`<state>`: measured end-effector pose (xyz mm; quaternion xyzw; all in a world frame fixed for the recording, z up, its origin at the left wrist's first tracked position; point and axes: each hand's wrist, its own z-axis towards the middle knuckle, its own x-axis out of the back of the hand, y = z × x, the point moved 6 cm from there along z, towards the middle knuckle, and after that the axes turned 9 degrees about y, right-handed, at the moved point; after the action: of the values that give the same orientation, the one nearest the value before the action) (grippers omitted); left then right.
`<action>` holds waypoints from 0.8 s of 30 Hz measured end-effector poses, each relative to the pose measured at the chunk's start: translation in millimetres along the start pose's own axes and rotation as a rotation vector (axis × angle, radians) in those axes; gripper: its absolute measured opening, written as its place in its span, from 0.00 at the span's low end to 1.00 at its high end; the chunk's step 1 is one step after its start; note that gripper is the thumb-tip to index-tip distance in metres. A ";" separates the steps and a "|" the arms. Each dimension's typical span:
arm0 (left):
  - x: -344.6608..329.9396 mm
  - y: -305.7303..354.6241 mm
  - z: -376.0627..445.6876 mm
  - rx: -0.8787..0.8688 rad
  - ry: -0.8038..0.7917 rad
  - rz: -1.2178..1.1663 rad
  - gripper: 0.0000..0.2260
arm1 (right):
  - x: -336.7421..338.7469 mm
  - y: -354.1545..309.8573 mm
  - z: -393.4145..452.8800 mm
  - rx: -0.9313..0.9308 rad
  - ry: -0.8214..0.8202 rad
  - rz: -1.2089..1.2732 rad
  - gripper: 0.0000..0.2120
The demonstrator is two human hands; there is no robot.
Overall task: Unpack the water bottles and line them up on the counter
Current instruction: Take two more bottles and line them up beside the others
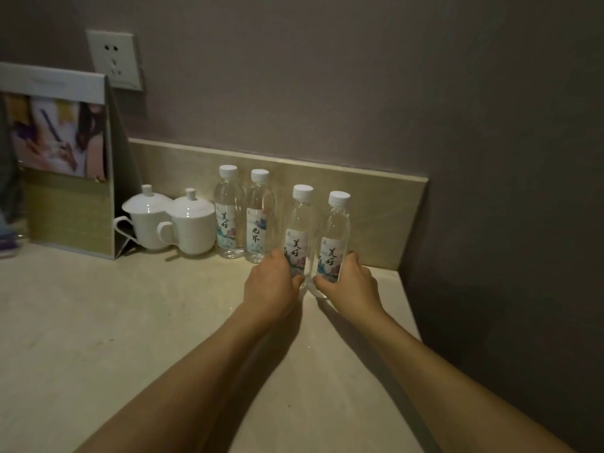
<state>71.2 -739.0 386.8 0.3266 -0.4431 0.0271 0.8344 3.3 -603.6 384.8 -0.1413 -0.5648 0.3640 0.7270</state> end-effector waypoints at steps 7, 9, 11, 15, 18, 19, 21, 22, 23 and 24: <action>-8.7 0.1 18.1 0.016 -0.006 0.005 0.21 | -8.4 -5.4 17.4 -0.006 -0.009 -0.008 0.27; -9.1 -0.1 21.7 0.030 0.002 0.014 0.21 | -12.5 -7.6 22.5 -0.013 -0.008 -0.012 0.27; -8.2 -1.5 23.8 0.045 0.022 0.017 0.20 | -16.7 -8.9 27.6 -0.021 -0.008 -0.016 0.27; -6.2 -4.1 27.3 0.052 0.046 -0.006 0.21 | -22.0 -9.4 35.3 -0.029 -0.010 -0.015 0.27; -6.7 -3.3 31.7 0.060 0.033 0.026 0.19 | -24.3 -10.1 39.0 -0.022 -0.005 -0.010 0.26; -6.8 -2.8 32.7 0.071 0.032 0.024 0.18 | -25.1 -10.8 39.9 -0.024 -0.005 -0.005 0.26; -6.5 -2.5 34.0 0.089 0.038 0.007 0.18 | -26.9 -12.0 41.5 -0.028 -0.006 0.002 0.26; -5.9 -2.9 34.2 0.097 0.047 -0.011 0.18 | -27.8 -12.5 42.4 -0.028 -0.003 0.003 0.25; -4.9 -3.7 34.1 0.108 0.057 -0.034 0.20 | -28.5 -12.8 42.9 -0.027 0.000 0.004 0.25; -3.8 -4.8 34.1 0.119 0.068 -0.055 0.20 | -29.0 -13.0 43.5 -0.029 0.004 0.005 0.24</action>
<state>45.9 -761.3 394.8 0.3865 -0.4029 0.0415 0.8286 -34.9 -641.5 386.0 -0.1539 -0.5682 0.3575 0.7250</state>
